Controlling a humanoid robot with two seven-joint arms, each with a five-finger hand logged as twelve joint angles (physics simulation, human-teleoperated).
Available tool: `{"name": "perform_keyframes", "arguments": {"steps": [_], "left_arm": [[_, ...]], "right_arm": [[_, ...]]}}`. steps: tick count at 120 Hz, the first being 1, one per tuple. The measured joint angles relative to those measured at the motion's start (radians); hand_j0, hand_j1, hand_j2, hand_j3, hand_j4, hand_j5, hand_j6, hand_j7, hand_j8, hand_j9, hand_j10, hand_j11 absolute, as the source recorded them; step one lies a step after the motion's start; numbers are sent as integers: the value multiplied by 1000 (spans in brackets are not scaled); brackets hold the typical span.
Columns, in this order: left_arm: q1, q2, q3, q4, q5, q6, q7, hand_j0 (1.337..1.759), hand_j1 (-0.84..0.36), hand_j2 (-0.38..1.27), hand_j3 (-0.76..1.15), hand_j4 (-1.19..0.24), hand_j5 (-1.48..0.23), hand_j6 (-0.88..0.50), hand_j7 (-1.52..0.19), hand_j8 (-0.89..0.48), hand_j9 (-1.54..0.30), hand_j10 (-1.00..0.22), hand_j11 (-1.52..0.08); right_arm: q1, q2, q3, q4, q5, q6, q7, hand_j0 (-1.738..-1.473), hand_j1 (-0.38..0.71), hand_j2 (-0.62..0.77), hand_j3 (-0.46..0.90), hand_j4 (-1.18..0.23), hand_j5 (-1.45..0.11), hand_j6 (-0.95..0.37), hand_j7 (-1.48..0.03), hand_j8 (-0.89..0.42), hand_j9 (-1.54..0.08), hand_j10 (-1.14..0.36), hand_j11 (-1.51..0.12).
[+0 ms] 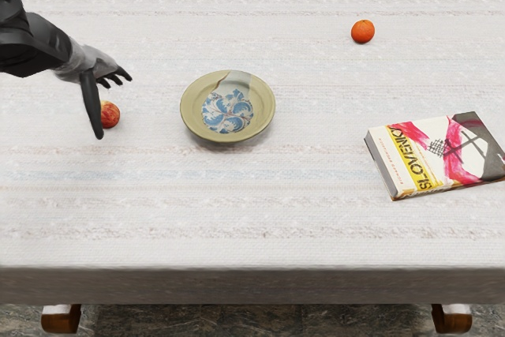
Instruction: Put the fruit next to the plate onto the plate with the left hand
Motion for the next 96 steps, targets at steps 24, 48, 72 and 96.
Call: {"name": "perform_keyframes", "arguments": {"steps": [24,48,72,96], "left_arm": [[40,0,-8,0,76,131,2,1658,325,4,0,-23,-27,-24,-27,-24,-27,-23,-27],[56,1,-9,-5,82,147,2,1658,339,2,0,-12,-12,-13,-12,-12,-11,-11,-11],[77,69,-7,-113,117,193,2,1658,328,4,0,-21,-24,-22,-23,-21,-23,-20,-23],[103,62,-11,-131,136,303,2,1658,324,5,0,-25,-28,-26,-28,-25,-28,-24,-28]], "right_arm": [[0,0,0,0,0,0,0,-1658,-322,-5,0,-22,-29,-22,-29,-22,-29,-22,-29],[0,0,0,0,0,0,0,-1658,-322,-5,0,-22,-29,-22,-29,-22,-29,-22,-29],[0,0,0,0,0,0,0,-1658,-322,-5,0,-22,-29,-22,-29,-22,-29,-22,-29],[0,0,0,0,0,0,0,-1658,-322,-5,0,-22,-29,-22,-29,-22,-29,-22,-29]]}}
